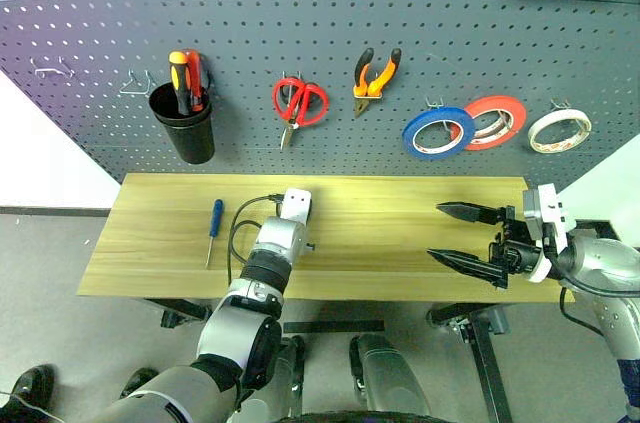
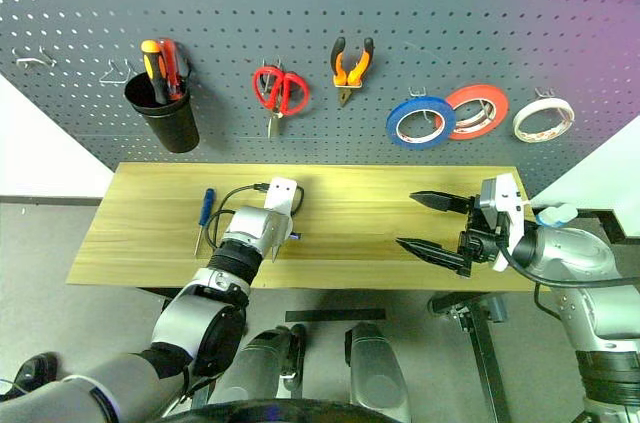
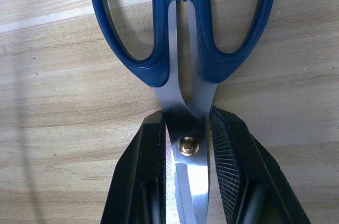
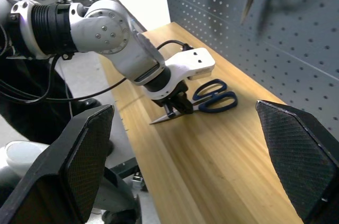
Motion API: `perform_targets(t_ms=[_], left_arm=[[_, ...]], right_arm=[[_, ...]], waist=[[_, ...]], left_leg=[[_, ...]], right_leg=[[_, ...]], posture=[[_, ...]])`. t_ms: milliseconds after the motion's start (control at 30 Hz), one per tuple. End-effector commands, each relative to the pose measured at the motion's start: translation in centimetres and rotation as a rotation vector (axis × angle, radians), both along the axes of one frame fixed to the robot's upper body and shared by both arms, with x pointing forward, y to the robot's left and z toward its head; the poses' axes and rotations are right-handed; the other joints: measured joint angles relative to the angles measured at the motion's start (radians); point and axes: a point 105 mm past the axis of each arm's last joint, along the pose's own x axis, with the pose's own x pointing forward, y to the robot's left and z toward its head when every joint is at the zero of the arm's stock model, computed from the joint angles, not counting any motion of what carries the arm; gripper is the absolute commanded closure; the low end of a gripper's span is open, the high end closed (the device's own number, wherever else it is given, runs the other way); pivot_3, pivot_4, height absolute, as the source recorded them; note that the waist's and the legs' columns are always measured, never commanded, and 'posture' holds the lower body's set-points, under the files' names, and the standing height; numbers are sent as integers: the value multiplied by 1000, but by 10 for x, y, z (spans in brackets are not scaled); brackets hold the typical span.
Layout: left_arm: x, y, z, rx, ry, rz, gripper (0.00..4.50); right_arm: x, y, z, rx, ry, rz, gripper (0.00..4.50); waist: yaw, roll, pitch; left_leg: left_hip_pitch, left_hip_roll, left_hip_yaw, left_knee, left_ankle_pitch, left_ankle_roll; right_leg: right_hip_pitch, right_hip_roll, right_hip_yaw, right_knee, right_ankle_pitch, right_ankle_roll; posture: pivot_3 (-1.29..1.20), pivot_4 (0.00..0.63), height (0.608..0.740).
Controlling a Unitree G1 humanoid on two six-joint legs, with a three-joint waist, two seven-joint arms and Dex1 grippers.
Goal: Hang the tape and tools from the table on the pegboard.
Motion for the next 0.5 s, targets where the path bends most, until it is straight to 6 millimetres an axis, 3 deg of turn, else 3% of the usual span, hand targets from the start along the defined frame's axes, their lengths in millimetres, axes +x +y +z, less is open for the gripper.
perform_targets(t_ms=[33, 233, 500], left_arm=[[-9, 3, -10, 37, 49, -1, 3650], [-9, -11, -3, -68, 39, -53, 3650], [7, -3, 39, 65, -298, -207, 3650]], right_arm=[[0, 0, 11, -14, -62, 3, 0], [3, -1, 9, -6, -62, -3, 0], [2, -11, 7, 32, -40, 4, 0]], waist=[[-1, 0, 0], [0, 0, 0], [1, 0, 0]], left_leg=[[0, 0, 0, 0, 0, 0], [0, 0, 0, 0, 0, 0], [0, 0, 0, -1, 0, 0]], right_leg=[[0, 0, 0, 0, 0, 0], [0, 0, 0, 0, 0, 0], [-1, 0, 1, 0, 0, 0]], posture=[[-254, 211, 740], [-240, 209, 740], [-218, 192, 740]])
